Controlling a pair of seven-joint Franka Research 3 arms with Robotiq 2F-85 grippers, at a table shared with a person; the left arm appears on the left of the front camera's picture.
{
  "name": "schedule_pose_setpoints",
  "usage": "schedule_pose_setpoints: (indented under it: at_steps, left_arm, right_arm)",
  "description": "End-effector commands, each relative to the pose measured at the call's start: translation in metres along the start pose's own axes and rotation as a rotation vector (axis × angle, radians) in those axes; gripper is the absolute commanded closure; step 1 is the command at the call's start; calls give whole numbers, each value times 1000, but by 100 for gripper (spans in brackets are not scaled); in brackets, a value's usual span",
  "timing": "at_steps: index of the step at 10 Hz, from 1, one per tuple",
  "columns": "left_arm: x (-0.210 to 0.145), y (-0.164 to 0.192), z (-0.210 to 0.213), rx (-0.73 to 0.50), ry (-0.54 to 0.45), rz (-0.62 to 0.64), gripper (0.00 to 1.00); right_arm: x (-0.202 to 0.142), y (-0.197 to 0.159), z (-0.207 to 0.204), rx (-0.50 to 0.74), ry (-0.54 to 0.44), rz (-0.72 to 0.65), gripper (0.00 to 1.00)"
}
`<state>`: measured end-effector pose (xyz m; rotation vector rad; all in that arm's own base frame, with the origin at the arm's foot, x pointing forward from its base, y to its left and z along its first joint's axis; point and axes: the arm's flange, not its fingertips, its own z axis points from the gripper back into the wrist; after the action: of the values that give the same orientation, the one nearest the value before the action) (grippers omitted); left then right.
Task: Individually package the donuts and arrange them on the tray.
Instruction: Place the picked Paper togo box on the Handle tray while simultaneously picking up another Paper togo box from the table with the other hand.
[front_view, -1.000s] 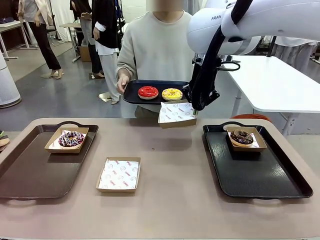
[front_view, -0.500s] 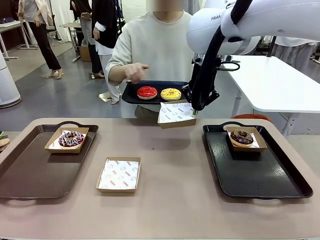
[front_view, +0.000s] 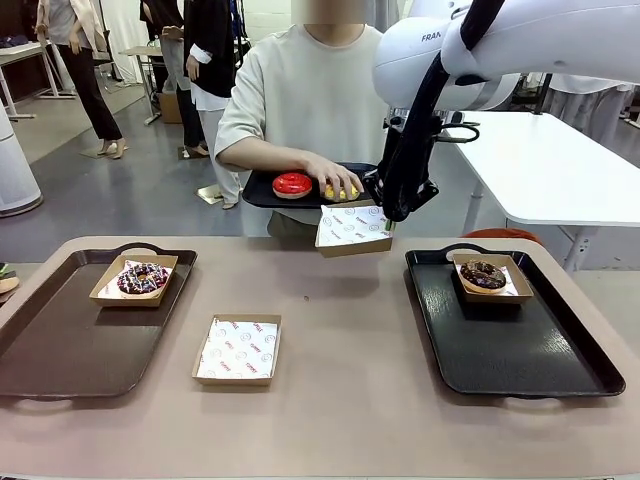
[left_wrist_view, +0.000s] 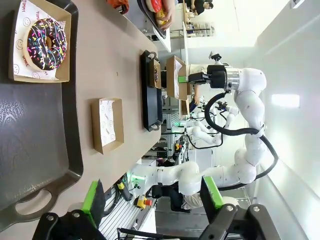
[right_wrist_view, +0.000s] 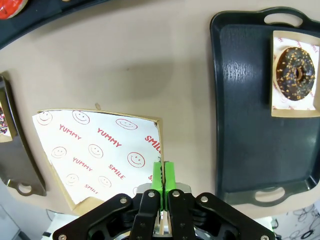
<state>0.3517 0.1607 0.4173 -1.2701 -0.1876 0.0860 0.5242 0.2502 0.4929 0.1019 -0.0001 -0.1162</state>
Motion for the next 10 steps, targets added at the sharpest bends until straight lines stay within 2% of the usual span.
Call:
schedule_pose_setpoints:
  at_steps: [1,10]
  left_arm:
    - [-3,0,2,-6,6,-5,0]
    - [-3,0,2,-6,6,-5,0]
  right_arm:
    - [-1,-1,0,-1,-1,-2,100]
    - [-1,-1,0,-1,-1,-2,100]
